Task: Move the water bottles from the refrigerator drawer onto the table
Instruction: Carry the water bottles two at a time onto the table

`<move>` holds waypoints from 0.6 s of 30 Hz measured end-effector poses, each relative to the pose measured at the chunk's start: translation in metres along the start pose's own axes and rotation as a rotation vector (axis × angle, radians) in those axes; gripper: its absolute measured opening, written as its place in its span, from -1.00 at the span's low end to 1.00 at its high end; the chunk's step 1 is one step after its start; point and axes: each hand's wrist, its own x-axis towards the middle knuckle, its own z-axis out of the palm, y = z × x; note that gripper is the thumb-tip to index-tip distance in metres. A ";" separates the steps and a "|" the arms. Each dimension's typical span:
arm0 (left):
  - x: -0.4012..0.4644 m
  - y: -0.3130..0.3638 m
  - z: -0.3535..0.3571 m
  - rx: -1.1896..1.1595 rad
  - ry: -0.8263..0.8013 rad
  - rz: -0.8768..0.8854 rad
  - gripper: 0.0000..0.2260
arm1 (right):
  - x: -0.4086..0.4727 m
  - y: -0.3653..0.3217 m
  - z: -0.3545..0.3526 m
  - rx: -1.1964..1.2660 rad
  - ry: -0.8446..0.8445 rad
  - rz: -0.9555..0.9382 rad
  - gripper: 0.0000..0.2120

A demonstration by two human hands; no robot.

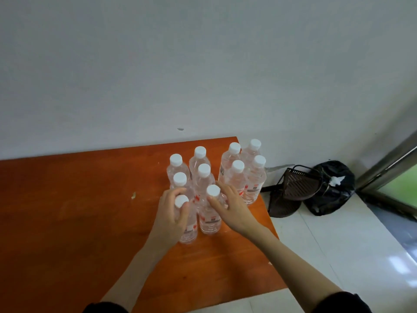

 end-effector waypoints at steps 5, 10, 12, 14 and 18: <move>0.014 0.055 0.004 0.168 -0.084 0.248 -0.63 | -0.037 -0.005 -0.049 -0.014 0.172 0.008 -0.47; 0.014 0.147 0.064 0.245 -0.280 0.595 -0.51 | -0.121 0.013 -0.142 -0.048 0.433 0.151 -0.43; -0.001 0.189 0.098 0.292 -0.384 0.723 -0.44 | -0.173 0.025 -0.182 -0.181 0.544 0.193 -0.39; -0.027 0.231 0.133 0.316 -0.467 0.862 -0.34 | -0.236 0.034 -0.218 -0.399 0.631 0.240 -0.37; -0.102 0.315 0.199 0.337 -0.525 1.113 -0.33 | -0.375 0.052 -0.273 -0.824 0.736 0.406 -0.29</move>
